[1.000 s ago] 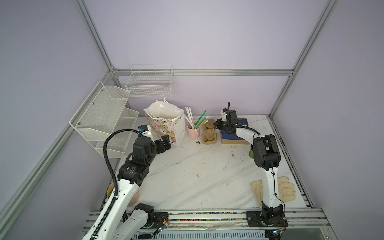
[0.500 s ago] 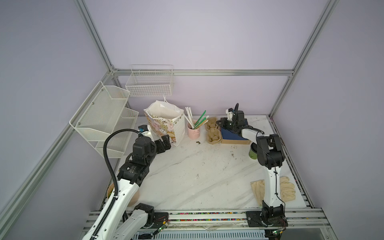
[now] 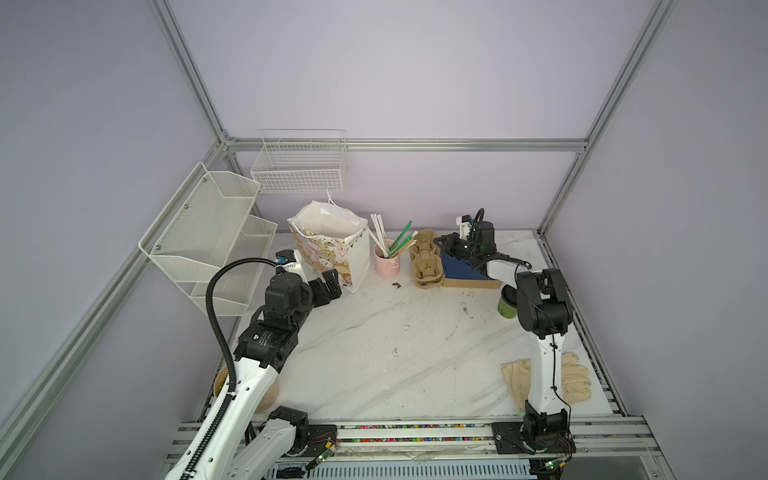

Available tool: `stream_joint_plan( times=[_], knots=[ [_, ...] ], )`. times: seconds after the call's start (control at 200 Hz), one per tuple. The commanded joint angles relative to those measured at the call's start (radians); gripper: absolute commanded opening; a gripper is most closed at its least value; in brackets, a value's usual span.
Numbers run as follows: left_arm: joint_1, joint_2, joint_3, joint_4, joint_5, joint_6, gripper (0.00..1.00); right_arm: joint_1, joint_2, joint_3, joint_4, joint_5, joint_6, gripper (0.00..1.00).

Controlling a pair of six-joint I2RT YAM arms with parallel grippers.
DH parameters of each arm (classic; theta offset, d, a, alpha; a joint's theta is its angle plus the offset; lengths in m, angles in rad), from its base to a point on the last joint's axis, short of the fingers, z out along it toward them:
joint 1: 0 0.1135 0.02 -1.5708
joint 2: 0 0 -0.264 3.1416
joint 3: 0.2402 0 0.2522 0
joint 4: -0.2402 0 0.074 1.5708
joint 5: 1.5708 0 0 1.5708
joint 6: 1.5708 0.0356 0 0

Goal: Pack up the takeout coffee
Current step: 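Lift the top tan cup carrier off the stack with right gripper, then carry the tan cup carrier toward the robot and lower it onto the table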

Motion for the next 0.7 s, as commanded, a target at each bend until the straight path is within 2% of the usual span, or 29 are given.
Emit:
stream_joint_plan(
  times=[0.0, 0.175, 0.405, 0.59, 0.695],
  knots=[
    [0.006, -0.012, -0.037, 0.042, 0.005, 0.001, 1.00, -0.009, -0.133, -0.033, 0.072, 0.025, 0.035, 0.00],
    [0.007, -0.017, -0.036, 0.041, 0.007, 0.000, 1.00, -0.014, -0.278, -0.121, 0.054, 0.104, 0.069, 0.00],
    [0.007, -0.031, -0.037, 0.042, 0.009, -0.002, 1.00, -0.009, -0.568, -0.403, 0.004, 0.177, 0.085, 0.00],
    [0.008, -0.033, -0.036, 0.045, 0.026, -0.009, 1.00, 0.030, -0.862, -0.608, -0.209, 0.245, -0.021, 0.00],
    [0.009, -0.036, -0.032, 0.045, 0.030, -0.011, 1.00, 0.041, -1.010, -0.749, -0.259, 0.259, -0.013, 0.00]
  ],
)
